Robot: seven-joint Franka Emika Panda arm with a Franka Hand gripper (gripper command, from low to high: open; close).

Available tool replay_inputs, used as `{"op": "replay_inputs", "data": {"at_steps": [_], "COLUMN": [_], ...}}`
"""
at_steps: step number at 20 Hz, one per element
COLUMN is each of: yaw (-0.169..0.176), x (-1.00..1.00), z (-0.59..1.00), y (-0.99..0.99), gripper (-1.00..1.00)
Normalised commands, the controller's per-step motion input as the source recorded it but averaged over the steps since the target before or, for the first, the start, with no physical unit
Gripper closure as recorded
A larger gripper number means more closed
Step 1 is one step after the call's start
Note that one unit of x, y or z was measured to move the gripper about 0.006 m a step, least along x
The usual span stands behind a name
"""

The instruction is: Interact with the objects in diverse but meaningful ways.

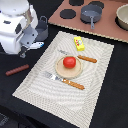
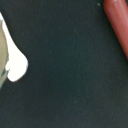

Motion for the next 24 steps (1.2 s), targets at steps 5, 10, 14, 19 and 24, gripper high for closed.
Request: {"op": "replay_inputs", "data": {"at_steps": [5, 10, 14, 19, 24], "yaw": [0.051, 0.055, 0.098, 0.132, 0.099], "x": [0.03, 0.03, 0.00, 0.02, 0.01], "z": [-0.07, -0.14, -0.23, -0.14, 0.00], "y": [-0.29, -0.27, -0.28, -0.29, -0.37], "gripper": [-1.00, -1.00, -1.00, -1.00, -1.00]}}
